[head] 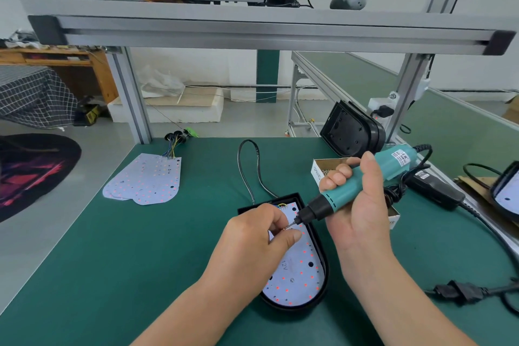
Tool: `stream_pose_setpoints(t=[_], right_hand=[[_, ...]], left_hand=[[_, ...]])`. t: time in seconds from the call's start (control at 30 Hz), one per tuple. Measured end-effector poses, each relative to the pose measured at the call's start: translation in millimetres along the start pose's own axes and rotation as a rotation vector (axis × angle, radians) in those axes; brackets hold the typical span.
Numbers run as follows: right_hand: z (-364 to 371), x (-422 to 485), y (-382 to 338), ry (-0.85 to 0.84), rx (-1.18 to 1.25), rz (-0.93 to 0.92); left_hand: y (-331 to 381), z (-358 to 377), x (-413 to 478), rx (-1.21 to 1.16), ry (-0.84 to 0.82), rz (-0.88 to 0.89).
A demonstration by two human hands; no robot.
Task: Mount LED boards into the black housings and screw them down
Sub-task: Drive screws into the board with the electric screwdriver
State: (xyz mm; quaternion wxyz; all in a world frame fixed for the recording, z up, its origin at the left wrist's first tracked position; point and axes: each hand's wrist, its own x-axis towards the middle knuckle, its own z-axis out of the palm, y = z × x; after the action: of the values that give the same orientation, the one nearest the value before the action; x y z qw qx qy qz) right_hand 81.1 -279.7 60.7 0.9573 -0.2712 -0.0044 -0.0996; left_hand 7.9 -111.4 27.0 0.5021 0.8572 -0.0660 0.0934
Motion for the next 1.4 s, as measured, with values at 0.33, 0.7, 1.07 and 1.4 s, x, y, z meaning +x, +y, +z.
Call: stream_pose_setpoints(t=[0.33,0.7,1.07,1.4], right_hand=[[0,1,-3,0.007,0.008,-0.001],[-8,15,-17,0.038,-0.017,-0.112],[-13,20,-16,0.012,-0.147,-0.190],[-12,19,-10,-0.019,-0.279,-0.225]], left_hand=[[2,-8,1,0.010,-0.035,-0.006],[-21,-27,26,0.354,0.091,-0.248],[-37,-25,37,0.213,0.032,-0.310],[-42,-20,41,0.094,0.060,-0.281]])
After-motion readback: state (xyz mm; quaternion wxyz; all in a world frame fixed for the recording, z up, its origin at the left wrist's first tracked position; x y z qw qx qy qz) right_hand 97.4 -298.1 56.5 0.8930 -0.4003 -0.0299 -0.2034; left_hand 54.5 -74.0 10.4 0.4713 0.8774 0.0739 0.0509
